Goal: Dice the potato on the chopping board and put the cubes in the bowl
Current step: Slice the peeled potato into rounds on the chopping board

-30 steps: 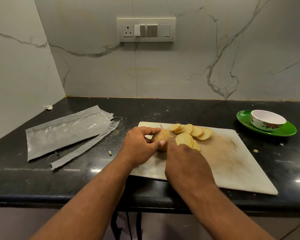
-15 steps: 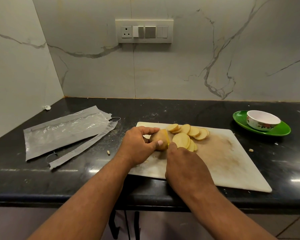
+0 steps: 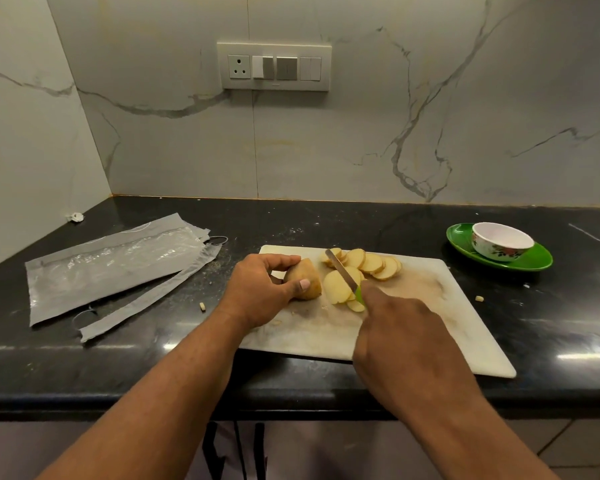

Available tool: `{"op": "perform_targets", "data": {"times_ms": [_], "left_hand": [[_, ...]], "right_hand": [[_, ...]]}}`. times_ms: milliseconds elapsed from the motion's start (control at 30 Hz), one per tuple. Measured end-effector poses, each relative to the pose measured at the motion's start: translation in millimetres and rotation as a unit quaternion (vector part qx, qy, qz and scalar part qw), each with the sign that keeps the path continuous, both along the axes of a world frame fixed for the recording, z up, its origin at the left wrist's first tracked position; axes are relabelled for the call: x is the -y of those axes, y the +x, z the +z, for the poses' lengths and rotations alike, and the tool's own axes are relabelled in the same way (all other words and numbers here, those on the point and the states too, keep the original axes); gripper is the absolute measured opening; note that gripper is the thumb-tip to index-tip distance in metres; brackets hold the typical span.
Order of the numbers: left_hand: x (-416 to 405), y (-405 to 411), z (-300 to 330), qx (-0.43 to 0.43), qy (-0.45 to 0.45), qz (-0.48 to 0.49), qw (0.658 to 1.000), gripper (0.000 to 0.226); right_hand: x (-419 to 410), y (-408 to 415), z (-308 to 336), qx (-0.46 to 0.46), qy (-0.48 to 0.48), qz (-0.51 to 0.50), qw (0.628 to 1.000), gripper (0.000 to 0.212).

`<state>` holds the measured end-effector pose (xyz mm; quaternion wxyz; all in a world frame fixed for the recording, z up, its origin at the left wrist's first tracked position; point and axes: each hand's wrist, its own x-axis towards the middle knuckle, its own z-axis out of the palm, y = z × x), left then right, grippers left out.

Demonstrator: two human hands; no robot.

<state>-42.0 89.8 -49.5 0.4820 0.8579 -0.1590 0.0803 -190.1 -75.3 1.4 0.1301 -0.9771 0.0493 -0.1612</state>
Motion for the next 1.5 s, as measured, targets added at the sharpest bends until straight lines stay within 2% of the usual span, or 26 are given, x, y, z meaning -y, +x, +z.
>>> {"op": "perform_targets", "data": {"times_ms": [233, 567, 867, 1133, 1333, 1500], "left_hand": [[-1, -3, 1, -0.016, -0.040, 0.001, 0.999, 0.047], [-2, -1, 0, -0.019, -0.033, -0.003, 0.999, 0.050], [-1, -1, -1, -0.001, -0.015, -0.003, 1.000, 0.049], [1, 1, -3, 0.000, -0.001, 0.011, 1.000, 0.045], [1, -3, -3, -0.006, -0.015, -0.009, 1.000, 0.044], [2, 1, -3, -0.016, -0.018, 0.002, 1.000, 0.043]], "right_hand": [[-24, 22, -4, 0.010, -0.010, 0.027, 1.000, 0.061], [-25, 31, -12, 0.013, -0.033, 0.017, 0.999, 0.060], [-35, 45, -12, -0.002, -0.012, -0.002, 1.000, 0.053], [-35, 17, -20, -0.032, -0.024, 0.015, 0.999, 0.056], [-47, 44, -14, -0.023, -0.010, -0.003, 1.000, 0.035], [-40, 34, -22, -0.025, -0.007, 0.010, 1.000, 0.038]]}}
